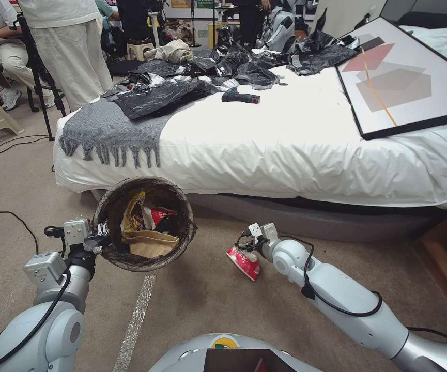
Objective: Pick up the trash bin, then pick up the garbage from the floor and place it into the trash bin.
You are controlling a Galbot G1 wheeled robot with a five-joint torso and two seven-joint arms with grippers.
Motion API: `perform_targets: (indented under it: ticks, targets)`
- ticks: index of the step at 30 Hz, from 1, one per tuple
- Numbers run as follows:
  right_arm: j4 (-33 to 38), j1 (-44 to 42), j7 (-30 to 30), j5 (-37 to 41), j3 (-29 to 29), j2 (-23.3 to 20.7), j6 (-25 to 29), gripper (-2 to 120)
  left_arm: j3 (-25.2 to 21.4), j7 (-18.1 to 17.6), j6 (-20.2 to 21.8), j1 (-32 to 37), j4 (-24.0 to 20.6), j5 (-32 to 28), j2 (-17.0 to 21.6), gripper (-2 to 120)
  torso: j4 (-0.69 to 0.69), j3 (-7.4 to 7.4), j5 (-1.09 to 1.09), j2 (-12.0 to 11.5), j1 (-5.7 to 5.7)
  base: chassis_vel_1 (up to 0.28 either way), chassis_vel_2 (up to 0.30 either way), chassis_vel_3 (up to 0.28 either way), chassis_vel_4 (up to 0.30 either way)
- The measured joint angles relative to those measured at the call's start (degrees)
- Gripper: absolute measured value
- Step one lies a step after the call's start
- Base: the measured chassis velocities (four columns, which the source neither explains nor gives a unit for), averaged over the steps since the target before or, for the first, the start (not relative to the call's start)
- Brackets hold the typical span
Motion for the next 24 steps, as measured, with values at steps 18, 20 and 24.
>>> perform_targets:
  ticks: [18, 20, 24]
  targets:
    - [-12.5, 4.0, -1.9, -4.6, -4.1, 5.2, 1.8, 100, 0.3, 0.1, -0.5, -0.2, 0.0, 0.6, 0.2, 0, 0.00, 0.00, -0.01, 0.0, 0.00, 0.000, 0.000, 0.000, 0.000]
    - [-14.2, 5.1, -2.0, -5.4, -5.3, 6.8, 1.8, 100, 0.3, 0.2, -0.7, -0.4, 0.0, 0.7, 0.1, 0, 0.01, 0.00, 0.00, 0.0, 0.00, 0.000, 0.000, 0.000, 0.000]
    - [-16.9, 6.4, -2.1, -6.6, -6.6, 9.5, 2.1, 100, 0.2, 0.3, -0.7, -0.6, 0.0, 0.7, 0.1, 0, 0.01, 0.00, 0.00, 0.0, 0.00, 0.000, 0.000, 0.000, 0.000]
